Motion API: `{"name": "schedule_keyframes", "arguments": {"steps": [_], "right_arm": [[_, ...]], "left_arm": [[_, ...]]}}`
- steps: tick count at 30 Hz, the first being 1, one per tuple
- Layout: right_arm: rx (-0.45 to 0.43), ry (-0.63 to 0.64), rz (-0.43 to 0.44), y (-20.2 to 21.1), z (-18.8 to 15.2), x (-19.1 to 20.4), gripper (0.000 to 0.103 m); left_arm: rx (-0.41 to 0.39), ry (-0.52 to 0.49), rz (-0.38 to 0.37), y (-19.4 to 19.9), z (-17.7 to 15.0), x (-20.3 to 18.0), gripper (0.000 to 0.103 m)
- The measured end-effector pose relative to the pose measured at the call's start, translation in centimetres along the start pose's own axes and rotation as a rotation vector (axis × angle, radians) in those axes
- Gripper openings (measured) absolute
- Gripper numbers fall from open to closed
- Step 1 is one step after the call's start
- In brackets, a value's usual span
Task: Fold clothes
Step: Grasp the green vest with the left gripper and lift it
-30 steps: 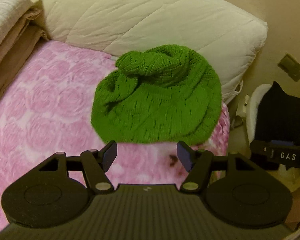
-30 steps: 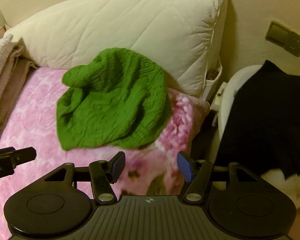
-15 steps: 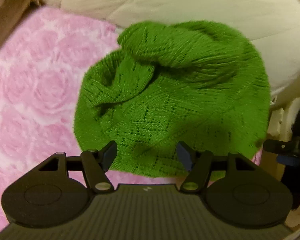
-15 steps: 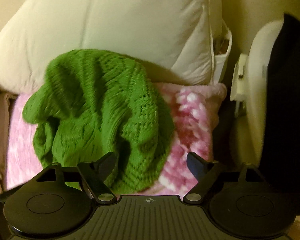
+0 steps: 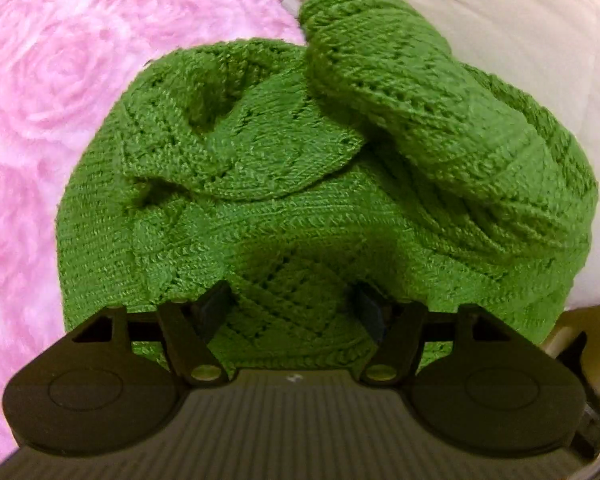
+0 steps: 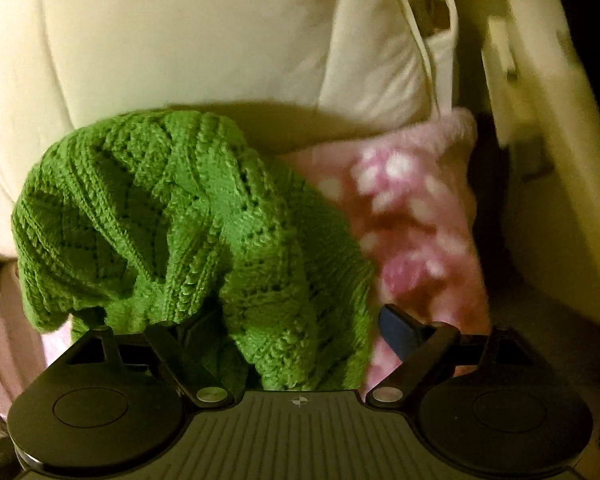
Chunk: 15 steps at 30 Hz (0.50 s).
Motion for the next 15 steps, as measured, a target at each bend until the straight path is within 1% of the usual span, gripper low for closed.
{"name": "schedule_keyframes", "arguments": {"steps": [1,2,3,4,5,8,10,13,15], "right_arm": [[0.004,0.017,0.014,0.1,-0.1,0.2,0.067],[0.007,0.038,0.027,0.3,-0.2,0.5,0.045],[0.004,0.075,0.034,0.7,-0.3,1.1,0.035],[0.002,0.116,0.03,1.1,-0.4,1.7,0.032],[0.001,0.156,0.026,1.5,-0.5,2.4,0.028],[-0.025,0.263,0.038,3.7,-1.2,5.0,0.025],[-0.031,0.344,0.071,5.5,-2.6,7.2,0.024],[-0.028,0.479,0.141,8.4,-5.5,11.1,0.023],[-0.025,0.569,0.188,10.4,-7.5,13.6,0.023]], "left_arm": [[-0.008,-0.016,-0.014,0.4,-0.2,-0.1,0.045],[-0.015,-0.025,-0.034,0.8,-0.3,-0.2,0.029],[-0.02,-0.022,-0.057,1.3,-0.4,-0.1,0.025],[-0.025,-0.018,-0.072,2.0,-0.5,0.0,0.017],[-0.03,-0.014,-0.087,2.6,-0.6,0.1,0.013],[-0.067,-0.007,-0.113,5.5,-1.1,0.6,0.012],[-0.11,0.004,-0.134,8.2,-1.5,1.3,0.011],[-0.2,0.047,-0.166,13.4,-3.8,2.9,0.011],[-0.281,0.096,-0.178,17.5,-5.9,5.0,0.01]]}}
Point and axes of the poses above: each gripper's, at about its wrist camera, not at the fingertips, and y roughly against the way its jaws point, x to its left, z to its top, the point moved 5 cm from there along -y, roughly the way its jaws point, and after that the axes turned 1 degree about z, right-handed, at the moved point
